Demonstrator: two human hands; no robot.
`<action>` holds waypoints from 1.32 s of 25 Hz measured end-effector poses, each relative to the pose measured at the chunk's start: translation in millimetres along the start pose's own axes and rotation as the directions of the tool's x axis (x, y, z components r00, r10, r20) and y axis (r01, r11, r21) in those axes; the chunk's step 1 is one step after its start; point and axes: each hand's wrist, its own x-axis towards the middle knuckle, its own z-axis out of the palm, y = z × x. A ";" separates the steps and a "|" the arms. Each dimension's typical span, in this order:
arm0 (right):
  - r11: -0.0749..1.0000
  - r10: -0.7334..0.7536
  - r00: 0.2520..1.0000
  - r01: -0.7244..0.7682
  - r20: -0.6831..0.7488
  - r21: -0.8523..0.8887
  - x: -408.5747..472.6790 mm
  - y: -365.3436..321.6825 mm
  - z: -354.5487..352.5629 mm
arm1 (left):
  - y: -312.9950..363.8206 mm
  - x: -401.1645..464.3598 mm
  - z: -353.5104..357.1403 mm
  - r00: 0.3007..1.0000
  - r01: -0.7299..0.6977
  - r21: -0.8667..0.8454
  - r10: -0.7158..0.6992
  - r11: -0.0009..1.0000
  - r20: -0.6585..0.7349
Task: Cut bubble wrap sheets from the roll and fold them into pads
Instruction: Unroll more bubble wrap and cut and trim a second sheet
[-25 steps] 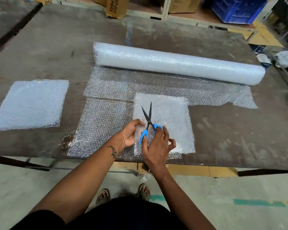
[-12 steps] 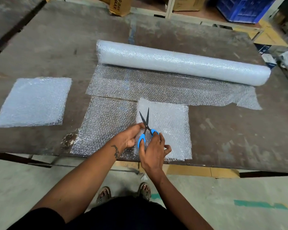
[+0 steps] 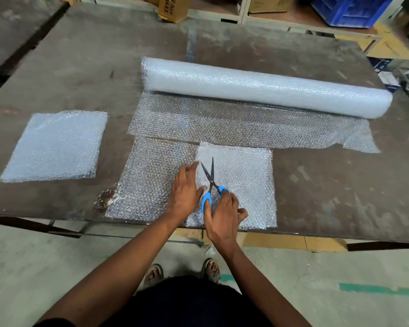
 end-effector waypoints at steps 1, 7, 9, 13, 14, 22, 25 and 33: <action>1.000 -0.007 1.000 0.007 -0.008 -0.004 1.6 -0.7 -1.0 | -8.5 -1.5 0.9 0.996 -0.091 0.108 0.090 0.990 0.016; 0.983 -0.182 0.977 0.177 0.113 0.053 10.8 -4.0 6.8 | -40.6 -4.7 15.8 0.924 -0.350 0.332 0.266 0.876 0.275; 0.979 -0.205 0.970 0.204 0.127 0.024 10.4 -0.4 12.2 | -42.4 -2.9 14.9 0.915 -0.372 0.338 0.281 0.864 0.289; 0.979 -0.201 0.975 0.197 0.099 0.045 11.3 0.1 13.4 | -47.0 -7.5 5.7 0.922 -0.366 0.365 0.278 0.856 0.271; 0.980 -0.198 0.977 0.195 0.081 0.045 10.5 0.5 12.7 | -50.3 -11.6 4.4 0.939 -0.326 0.345 0.258 0.880 0.229; 0.982 -0.077 0.997 0.076 0.001 0.173 -9.5 -26.9 9.5 | -80.2 -42.7 -21.5 0.956 -0.281 -0.072 0.286 0.957 0.060; 0.962 -0.040 0.998 0.024 0.056 0.273 -20.1 -43.6 9.4 | -97.1 -53.7 -27.2 0.898 -0.428 -0.063 0.432 0.902 0.085; 0.780 0.092 0.951 -0.253 0.295 0.573 -50.8 -48.8 17.2 | -113.0 -58.7 -33.0 0.828 -0.539 0.068 0.514 0.839 0.224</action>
